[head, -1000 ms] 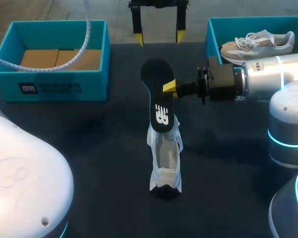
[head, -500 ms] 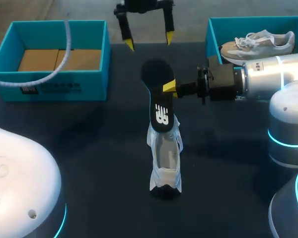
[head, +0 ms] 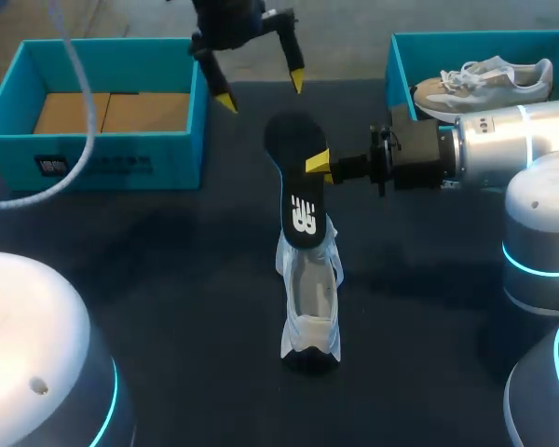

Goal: Take the shoe out of the shoebox, open the shoe tongue, remove and reinsert the insole, then place the shoe into the shoebox

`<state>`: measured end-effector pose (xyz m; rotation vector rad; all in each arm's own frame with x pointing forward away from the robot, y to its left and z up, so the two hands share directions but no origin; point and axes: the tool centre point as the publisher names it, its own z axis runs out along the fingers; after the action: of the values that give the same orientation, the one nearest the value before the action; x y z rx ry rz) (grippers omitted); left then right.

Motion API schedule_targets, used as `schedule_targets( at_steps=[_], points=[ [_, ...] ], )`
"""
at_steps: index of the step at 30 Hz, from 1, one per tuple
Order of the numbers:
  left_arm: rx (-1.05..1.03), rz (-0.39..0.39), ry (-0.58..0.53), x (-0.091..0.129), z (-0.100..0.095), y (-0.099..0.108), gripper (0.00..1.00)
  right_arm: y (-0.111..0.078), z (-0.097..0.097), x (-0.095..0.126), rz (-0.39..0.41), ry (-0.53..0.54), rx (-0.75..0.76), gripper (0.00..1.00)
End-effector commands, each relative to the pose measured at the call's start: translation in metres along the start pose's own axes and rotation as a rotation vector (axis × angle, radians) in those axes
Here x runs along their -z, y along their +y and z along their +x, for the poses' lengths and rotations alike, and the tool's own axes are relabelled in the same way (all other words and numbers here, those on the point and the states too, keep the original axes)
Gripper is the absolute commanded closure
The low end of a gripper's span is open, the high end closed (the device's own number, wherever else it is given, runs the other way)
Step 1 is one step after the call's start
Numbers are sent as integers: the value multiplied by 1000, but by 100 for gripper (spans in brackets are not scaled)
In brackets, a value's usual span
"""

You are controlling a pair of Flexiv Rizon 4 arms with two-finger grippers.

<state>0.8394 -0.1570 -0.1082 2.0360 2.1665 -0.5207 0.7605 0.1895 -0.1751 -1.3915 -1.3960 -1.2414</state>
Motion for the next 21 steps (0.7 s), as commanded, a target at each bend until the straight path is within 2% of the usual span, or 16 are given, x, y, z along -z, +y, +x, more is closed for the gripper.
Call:
schedule_targets(
  at_steps=[1, 11, 21],
  points=[
    [-3, -56, -234, -7, 11, -15, 0, 0, 0, -2, -1, -1, 0, 100],
    [46, -81, -352, -16, 28, -16, 0, 0, 0, -2, -1, -1, 0, 100],
    [38, -102, -467, -16, 35, -11, 0, 0, 0, -2, -1, -1, 0, 100]
  ],
)
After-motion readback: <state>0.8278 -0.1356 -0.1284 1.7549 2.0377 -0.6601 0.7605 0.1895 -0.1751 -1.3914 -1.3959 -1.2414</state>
